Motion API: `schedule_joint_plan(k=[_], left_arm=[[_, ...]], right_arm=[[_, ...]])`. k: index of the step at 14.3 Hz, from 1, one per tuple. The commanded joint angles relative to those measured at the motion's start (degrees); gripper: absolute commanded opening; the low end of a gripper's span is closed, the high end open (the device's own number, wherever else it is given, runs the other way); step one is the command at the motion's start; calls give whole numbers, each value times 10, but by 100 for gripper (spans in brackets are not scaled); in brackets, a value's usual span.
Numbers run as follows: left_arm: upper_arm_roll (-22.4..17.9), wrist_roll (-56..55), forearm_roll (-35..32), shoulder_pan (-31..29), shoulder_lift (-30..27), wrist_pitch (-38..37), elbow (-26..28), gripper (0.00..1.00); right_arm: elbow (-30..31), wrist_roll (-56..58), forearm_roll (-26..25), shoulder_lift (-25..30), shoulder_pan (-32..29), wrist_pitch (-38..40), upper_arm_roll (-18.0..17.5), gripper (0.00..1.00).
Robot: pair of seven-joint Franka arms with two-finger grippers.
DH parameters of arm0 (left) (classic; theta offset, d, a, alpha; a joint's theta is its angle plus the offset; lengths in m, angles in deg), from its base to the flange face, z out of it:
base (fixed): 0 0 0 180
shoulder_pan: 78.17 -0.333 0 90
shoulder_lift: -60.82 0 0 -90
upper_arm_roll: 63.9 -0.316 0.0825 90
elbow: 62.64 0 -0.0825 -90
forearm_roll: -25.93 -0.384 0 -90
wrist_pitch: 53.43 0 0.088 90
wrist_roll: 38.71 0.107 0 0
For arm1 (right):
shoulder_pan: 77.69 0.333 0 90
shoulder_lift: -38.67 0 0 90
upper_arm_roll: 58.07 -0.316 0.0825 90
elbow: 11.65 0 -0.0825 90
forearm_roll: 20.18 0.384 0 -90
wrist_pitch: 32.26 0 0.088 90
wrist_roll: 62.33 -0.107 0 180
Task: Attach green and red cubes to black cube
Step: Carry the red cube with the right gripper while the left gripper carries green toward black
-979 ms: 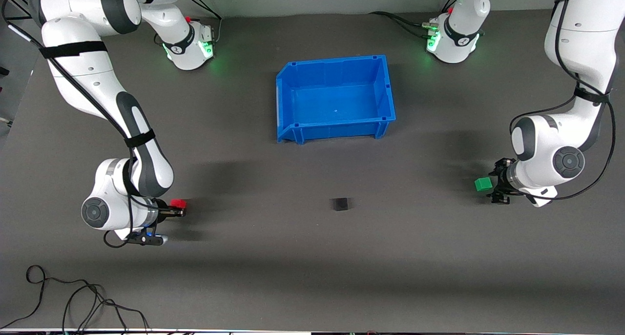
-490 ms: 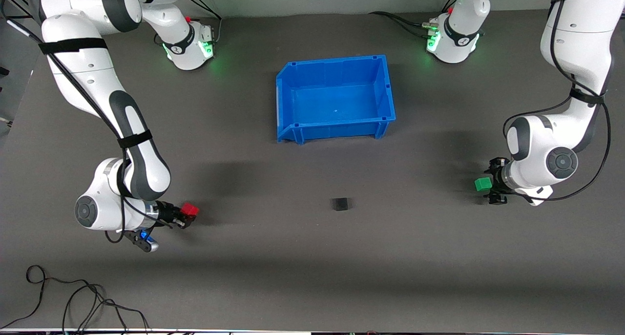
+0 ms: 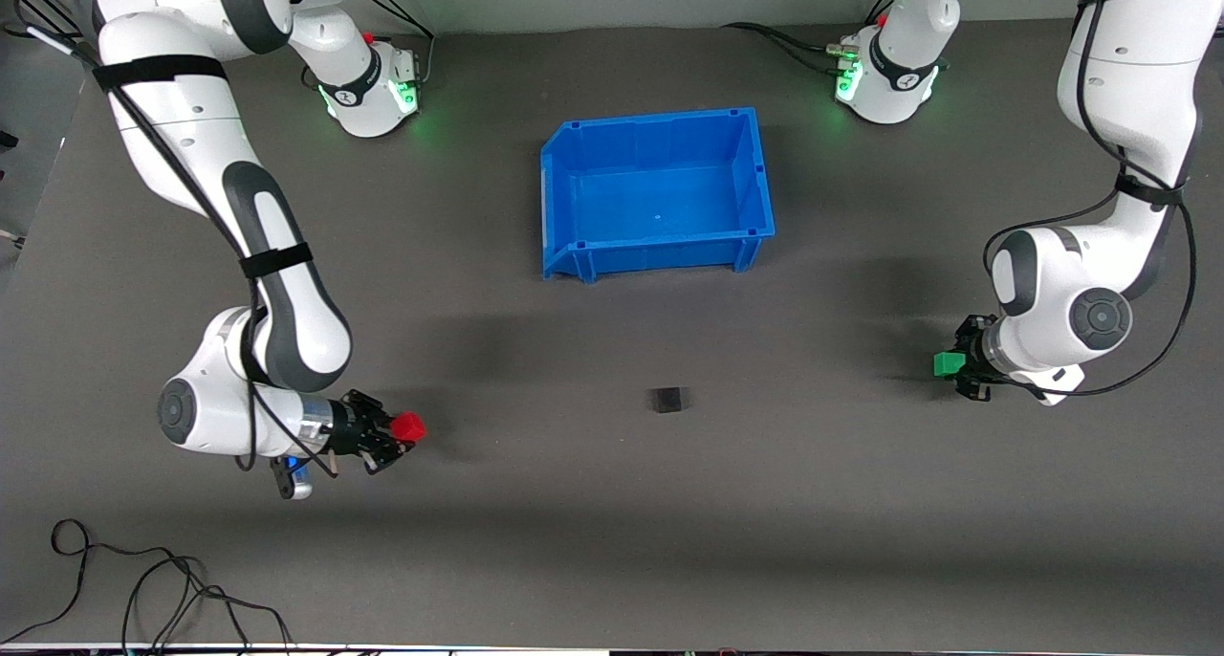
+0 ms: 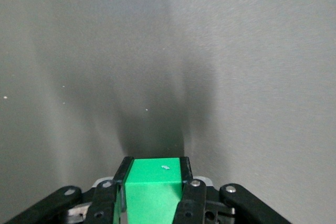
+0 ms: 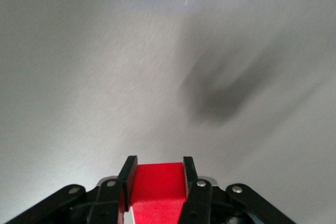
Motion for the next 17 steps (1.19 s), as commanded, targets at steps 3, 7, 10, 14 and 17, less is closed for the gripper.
schedule_joint_plan(k=[3, 7, 10, 14, 17], left_arm=[[4, -184, 4, 96, 32, -110, -136, 0], [4, -349, 4, 199, 128, -110, -258, 0], [4, -397, 15, 250, 137, -103, -267, 0], [4, -471, 38, 296, 178, -80, -324, 0], [4, -510, 38, 308, 235, -70, -392, 0]], right_arm=[[-27, -89, 13, -6, 42, -6, 5, 0], [-48, -158, 12, -18, 78, -20, 5, 0], [-77, -240, 12, -46, 123, -69, 5, 0], [-122, -338, 5, -84, 170, -76, 9, 0], [-126, -394, 4, -101, 205, -109, 9, 0]])
